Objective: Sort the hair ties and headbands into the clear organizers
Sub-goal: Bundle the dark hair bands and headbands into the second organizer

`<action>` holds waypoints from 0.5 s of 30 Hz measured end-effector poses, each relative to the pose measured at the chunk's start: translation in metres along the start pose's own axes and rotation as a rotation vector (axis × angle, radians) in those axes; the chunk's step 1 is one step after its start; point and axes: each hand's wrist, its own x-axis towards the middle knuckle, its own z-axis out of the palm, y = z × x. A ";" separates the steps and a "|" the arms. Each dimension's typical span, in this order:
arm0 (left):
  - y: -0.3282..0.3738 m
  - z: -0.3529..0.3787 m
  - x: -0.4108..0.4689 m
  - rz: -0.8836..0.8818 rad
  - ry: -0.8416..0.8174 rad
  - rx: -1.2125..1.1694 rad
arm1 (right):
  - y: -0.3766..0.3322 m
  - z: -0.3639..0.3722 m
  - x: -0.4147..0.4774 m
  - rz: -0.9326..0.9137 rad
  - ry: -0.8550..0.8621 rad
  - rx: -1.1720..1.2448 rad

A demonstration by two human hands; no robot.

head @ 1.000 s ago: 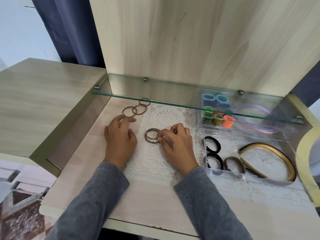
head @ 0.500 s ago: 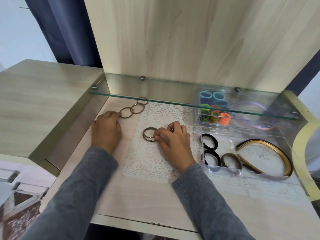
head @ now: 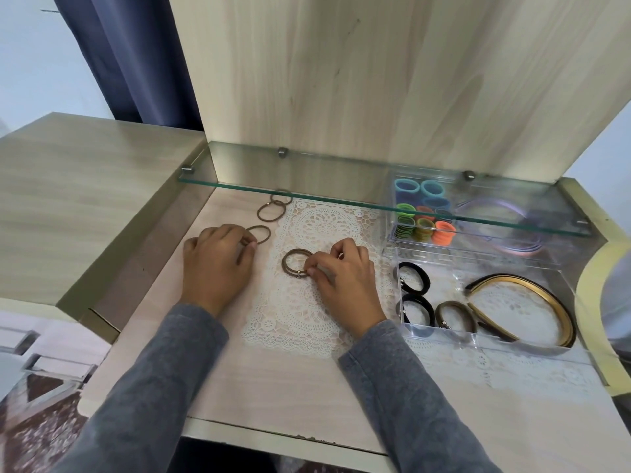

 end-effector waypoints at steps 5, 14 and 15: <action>0.020 0.007 -0.008 0.062 0.059 -0.119 | 0.002 0.001 0.000 0.021 0.012 0.066; 0.030 0.011 -0.019 0.288 0.127 -0.168 | 0.005 0.004 0.002 0.189 0.204 0.326; 0.030 0.012 -0.019 0.318 0.121 -0.165 | 0.005 0.004 0.002 0.193 0.209 0.324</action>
